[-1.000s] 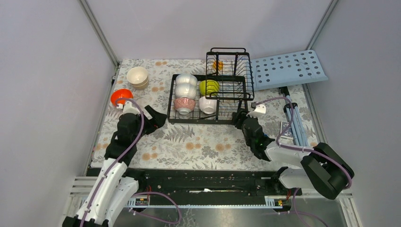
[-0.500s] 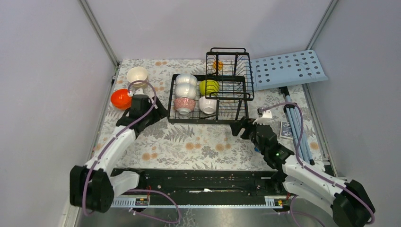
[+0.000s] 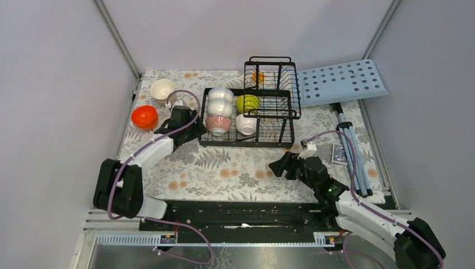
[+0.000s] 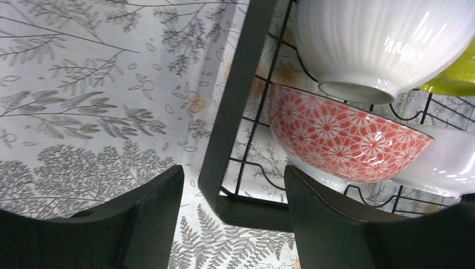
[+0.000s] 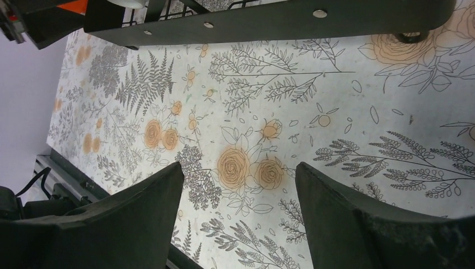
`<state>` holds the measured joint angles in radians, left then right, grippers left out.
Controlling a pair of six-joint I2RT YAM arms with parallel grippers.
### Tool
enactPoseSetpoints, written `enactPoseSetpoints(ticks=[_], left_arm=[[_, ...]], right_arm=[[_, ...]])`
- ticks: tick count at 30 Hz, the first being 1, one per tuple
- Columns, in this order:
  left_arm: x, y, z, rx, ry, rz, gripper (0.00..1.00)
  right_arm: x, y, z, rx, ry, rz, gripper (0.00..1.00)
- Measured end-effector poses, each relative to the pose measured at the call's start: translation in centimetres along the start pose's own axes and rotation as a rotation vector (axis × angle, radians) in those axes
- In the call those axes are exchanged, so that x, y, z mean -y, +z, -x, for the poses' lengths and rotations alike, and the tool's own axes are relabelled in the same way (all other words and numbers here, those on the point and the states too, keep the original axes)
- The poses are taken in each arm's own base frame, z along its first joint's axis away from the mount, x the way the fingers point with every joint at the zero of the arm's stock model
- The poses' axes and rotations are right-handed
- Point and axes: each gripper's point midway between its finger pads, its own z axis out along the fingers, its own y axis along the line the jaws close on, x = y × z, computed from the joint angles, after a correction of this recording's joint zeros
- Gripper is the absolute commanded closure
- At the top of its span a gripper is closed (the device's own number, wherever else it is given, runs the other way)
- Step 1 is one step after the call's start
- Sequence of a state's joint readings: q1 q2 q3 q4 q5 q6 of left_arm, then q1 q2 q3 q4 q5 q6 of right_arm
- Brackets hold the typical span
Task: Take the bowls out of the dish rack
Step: Adjust the dish rack at the center of the board.
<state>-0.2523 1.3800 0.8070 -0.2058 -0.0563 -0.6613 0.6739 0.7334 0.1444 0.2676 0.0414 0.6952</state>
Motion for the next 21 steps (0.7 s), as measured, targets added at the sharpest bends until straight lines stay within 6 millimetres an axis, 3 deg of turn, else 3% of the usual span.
enactPoseSetpoints(ticks=[7,14,21], left_arm=[[0.7,1.0,-1.2,0.021,0.031,0.044,0.55],[-0.9,1.3,-2.4,0.059,0.012,0.128,0.76],[-1.0,0.9,-2.5,0.111,0.002,0.141,0.99]], right_arm=[[-0.4,-0.2,0.2,0.006,0.012,0.018,0.20],[-1.0,-0.6,0.7,0.027,0.033,0.037,0.20],[-0.6,-0.7,0.5,0.018,0.054,0.017,0.19]])
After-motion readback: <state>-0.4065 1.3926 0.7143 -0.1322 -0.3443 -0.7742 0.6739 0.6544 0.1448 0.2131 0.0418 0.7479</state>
